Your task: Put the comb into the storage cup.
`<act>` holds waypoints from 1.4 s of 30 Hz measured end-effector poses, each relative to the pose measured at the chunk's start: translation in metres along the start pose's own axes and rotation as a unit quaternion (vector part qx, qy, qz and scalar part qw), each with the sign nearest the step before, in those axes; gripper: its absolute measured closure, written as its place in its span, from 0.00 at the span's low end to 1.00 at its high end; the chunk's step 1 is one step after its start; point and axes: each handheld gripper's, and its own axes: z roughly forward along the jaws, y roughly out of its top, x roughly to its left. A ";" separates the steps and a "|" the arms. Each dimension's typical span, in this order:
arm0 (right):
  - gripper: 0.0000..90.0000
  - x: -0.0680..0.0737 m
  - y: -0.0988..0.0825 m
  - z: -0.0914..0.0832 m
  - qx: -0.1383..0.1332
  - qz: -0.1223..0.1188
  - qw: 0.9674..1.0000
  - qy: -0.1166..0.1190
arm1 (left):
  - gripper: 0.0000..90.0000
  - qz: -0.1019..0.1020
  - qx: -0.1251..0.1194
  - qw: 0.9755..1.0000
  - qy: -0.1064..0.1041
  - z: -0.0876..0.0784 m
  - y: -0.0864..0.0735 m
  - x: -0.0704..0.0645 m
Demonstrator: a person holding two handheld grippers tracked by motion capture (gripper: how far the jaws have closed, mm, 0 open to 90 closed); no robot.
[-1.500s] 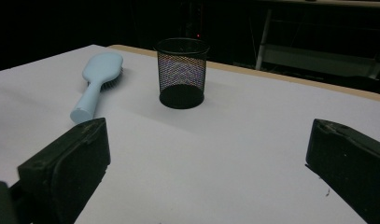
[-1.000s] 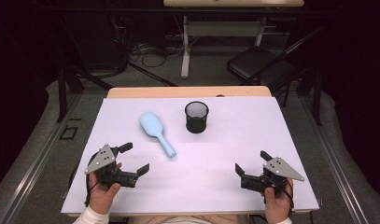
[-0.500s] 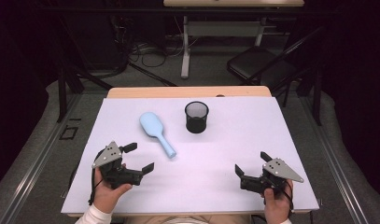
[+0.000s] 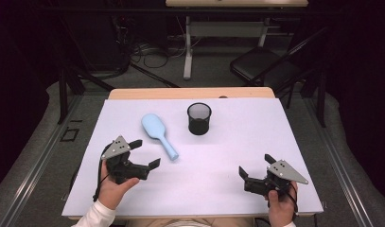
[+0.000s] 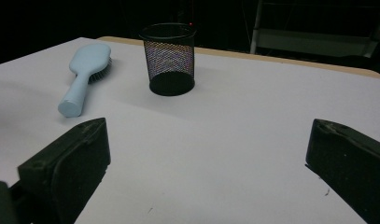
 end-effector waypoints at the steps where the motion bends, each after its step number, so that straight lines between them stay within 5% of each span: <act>1: 0.00 0.000 0.000 0.000 0.000 0.002 1.000 0.000 | 0.03 0.000 0.005 1.000 0.000 0.001 0.002 0.000; 26: 0.01 0.001 -0.002 0.003 0.013 0.002 1.000 0.004 | 0.32 -0.004 0.072 0.996 0.043 0.023 0.020 0.020; 42: 0.02 0.001 -0.003 0.004 0.014 0.002 1.000 0.004 | 0.34 -0.008 0.100 0.994 0.046 0.041 0.037 0.027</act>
